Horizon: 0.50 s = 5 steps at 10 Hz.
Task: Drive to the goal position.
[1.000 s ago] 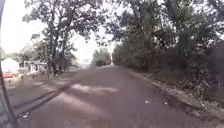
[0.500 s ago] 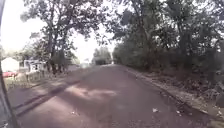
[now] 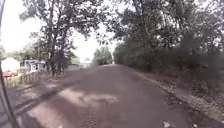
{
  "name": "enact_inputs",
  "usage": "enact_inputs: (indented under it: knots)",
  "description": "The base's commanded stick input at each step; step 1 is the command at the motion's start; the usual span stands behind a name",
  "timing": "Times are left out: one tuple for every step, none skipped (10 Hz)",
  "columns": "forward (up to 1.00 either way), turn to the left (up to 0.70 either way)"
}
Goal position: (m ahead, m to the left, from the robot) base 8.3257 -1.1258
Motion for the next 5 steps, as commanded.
enact_inputs:
  knots:
    - [0.7, 0.0]
    - [0.7, 0.0]
    - [0.7, 0.0]
    - [0.7, 0.0]
    - [0.7, 0.0]
